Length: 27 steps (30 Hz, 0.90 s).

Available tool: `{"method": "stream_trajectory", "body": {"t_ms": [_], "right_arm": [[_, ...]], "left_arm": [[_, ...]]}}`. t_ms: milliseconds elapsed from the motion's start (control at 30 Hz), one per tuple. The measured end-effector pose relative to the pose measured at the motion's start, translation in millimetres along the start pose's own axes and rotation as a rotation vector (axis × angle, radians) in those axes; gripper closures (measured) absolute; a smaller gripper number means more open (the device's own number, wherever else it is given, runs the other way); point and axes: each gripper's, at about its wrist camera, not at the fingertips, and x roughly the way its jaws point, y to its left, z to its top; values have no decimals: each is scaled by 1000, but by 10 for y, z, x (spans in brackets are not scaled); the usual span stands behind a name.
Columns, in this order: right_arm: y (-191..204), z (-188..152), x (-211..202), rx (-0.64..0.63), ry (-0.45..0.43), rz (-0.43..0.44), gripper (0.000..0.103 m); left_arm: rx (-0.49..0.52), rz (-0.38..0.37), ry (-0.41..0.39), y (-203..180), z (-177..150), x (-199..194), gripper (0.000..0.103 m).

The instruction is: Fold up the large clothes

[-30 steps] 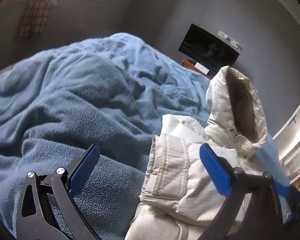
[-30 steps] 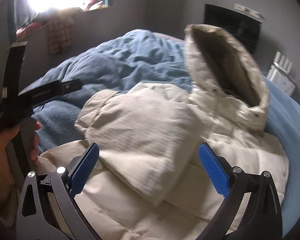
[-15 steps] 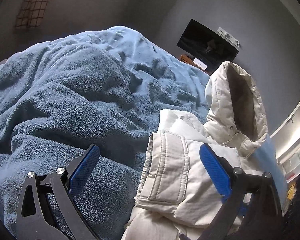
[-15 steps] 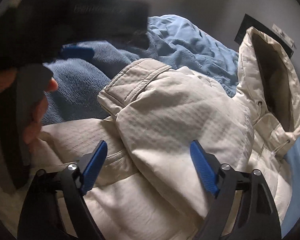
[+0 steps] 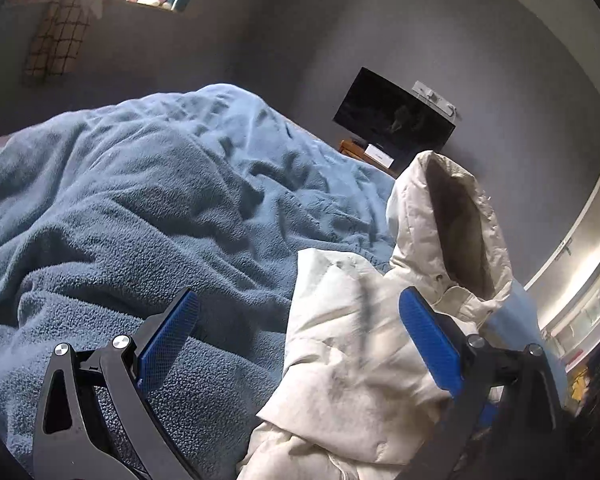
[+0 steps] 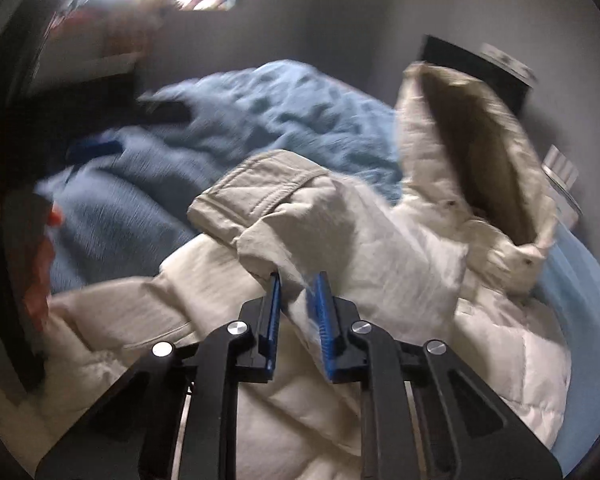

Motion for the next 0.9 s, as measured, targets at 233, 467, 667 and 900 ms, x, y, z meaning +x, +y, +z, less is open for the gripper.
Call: {"method": "stream_trajectory", "body": {"t_ms": [233,467,667,900], "right_arm": [[-749,-58,-264,243,-33,-52,88],[-1266,-236,-400,347,-43,-130,88],[-1542,-418,-416,429,-19,-149,88],[-1008,-327,-212,323,40,23,87]], "left_arm": [[52,-26,5,-107,-23,18,7],[195,-127,90,-403,-165,127,7],[243,-122,126,-490,-246,203,7],[115,-69,130,-246,-171,238,7]]}}
